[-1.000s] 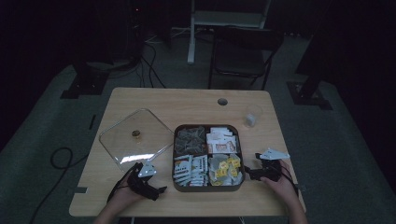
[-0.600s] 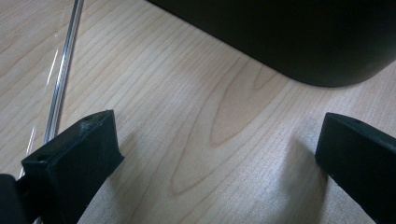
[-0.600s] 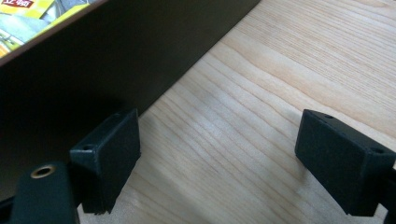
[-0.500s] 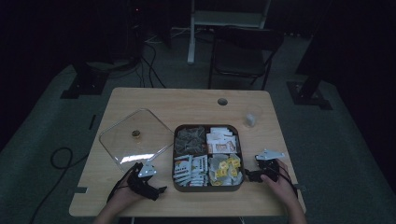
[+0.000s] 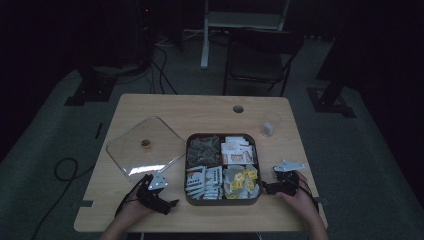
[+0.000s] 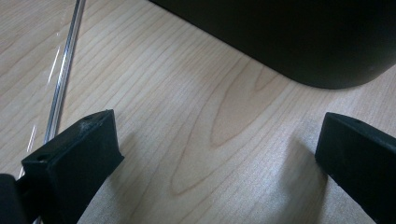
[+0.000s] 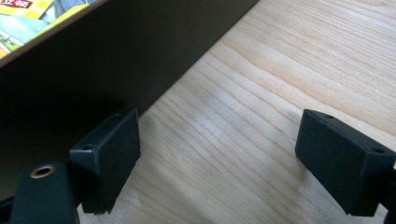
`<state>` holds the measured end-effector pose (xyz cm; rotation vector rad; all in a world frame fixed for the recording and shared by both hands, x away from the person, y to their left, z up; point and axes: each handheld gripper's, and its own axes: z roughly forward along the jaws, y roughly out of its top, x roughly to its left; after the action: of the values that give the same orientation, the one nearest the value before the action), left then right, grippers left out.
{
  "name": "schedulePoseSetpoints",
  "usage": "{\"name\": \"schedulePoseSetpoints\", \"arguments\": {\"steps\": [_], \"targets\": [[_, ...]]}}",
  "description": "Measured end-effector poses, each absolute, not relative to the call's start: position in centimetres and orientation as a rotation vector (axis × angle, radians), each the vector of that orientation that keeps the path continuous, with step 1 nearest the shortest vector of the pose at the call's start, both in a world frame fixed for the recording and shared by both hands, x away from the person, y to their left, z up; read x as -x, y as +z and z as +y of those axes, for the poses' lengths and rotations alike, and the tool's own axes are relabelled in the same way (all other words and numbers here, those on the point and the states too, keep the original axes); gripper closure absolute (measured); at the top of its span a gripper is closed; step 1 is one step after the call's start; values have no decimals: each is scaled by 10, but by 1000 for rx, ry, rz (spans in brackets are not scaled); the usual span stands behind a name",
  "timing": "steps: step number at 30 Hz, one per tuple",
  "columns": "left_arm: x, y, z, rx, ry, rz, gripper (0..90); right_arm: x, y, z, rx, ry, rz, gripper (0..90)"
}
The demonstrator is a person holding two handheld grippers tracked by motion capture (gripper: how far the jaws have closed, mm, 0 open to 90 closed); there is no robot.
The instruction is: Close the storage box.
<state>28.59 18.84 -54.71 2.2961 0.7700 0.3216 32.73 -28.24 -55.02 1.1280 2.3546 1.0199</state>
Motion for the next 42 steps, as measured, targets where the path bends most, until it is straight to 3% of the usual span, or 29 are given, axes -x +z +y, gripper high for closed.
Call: {"name": "schedulePoseSetpoints", "arguments": {"steps": [17, 42], "targets": [[-287, -539, 190, -2270, 345, 784, 3, -327, -550, -282, -1128, 1021, 2354, 136], [-317, -516, 223, -2121, 519, 1019, 4, -327, -550, -282, -1128, 1019, 2355, 135]]}}
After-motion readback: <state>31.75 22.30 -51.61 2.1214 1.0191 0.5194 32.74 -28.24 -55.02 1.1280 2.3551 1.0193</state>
